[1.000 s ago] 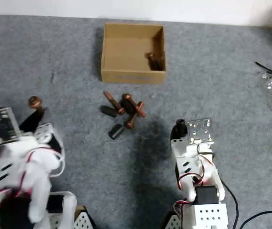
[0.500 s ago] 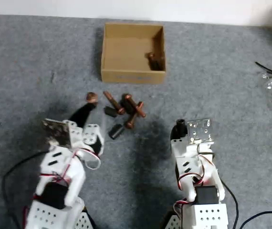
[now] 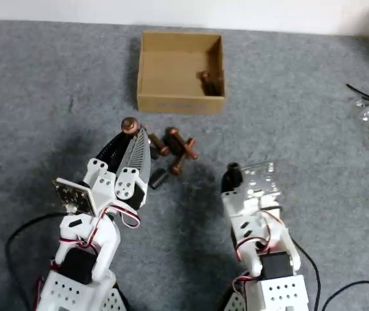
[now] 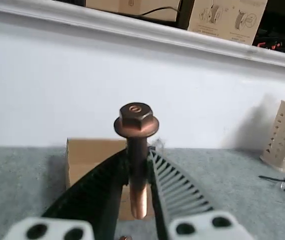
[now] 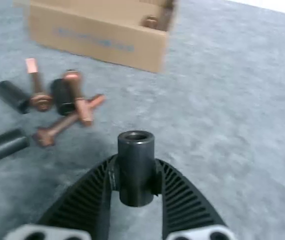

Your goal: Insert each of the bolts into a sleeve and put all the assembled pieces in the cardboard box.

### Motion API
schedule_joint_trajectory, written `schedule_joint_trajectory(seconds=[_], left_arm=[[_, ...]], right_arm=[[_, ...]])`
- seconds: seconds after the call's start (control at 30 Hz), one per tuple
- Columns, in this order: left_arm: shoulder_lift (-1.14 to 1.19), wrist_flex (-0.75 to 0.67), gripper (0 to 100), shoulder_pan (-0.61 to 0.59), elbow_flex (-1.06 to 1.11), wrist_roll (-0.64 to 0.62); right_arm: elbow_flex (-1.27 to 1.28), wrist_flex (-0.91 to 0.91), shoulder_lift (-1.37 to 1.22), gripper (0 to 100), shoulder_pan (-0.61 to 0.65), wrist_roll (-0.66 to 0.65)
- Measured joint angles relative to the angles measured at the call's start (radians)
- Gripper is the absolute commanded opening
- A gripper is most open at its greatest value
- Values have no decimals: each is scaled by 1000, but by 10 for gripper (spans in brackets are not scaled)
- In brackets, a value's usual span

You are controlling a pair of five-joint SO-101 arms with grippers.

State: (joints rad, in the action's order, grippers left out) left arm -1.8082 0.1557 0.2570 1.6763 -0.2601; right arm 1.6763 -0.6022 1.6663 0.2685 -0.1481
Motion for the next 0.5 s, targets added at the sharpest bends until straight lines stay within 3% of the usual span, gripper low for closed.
schedule_joint_trajectory(seconds=[0.23,0.5], left_arm=[[0,-124,4,2,0,0],[0,-133,4,132,0,0]], right_arm=[[0,40,5,5,175,-2],[0,259,5,5,204,-2]])
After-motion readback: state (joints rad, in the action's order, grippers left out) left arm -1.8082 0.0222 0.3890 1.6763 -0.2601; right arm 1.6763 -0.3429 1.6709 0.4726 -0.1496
